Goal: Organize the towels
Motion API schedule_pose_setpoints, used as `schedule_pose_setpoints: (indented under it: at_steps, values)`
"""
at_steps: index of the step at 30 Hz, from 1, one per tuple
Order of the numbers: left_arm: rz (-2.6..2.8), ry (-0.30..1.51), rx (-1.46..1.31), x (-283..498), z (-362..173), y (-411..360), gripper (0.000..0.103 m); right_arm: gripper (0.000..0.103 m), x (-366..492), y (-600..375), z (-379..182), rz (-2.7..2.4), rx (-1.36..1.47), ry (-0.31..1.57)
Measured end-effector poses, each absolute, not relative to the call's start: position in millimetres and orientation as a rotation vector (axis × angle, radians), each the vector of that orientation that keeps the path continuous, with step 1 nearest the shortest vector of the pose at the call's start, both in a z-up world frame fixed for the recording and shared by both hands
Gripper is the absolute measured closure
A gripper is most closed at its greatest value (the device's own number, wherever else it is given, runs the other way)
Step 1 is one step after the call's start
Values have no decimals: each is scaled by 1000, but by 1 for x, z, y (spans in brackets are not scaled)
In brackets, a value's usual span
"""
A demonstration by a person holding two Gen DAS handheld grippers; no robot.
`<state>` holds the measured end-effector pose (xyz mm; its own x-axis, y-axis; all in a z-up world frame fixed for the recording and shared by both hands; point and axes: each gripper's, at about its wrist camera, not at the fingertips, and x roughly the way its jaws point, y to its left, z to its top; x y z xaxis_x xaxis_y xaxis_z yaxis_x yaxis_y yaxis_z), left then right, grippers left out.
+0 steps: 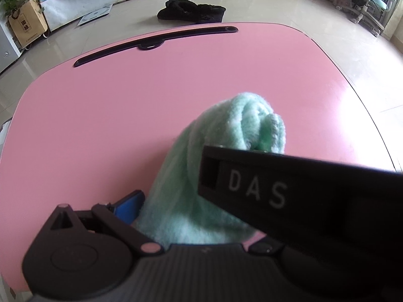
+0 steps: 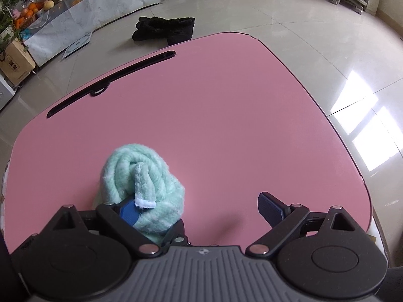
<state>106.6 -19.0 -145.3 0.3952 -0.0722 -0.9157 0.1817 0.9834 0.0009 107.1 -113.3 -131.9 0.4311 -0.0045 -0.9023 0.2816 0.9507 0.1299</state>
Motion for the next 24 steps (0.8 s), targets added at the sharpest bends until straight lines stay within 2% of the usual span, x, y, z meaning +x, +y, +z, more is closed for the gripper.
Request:
schedule_pose_setpoints:
  at_steps: [24]
  values:
    - [-102,1202,75,87,-142,33,0,10,95,-65,-130,-39,172,1141]
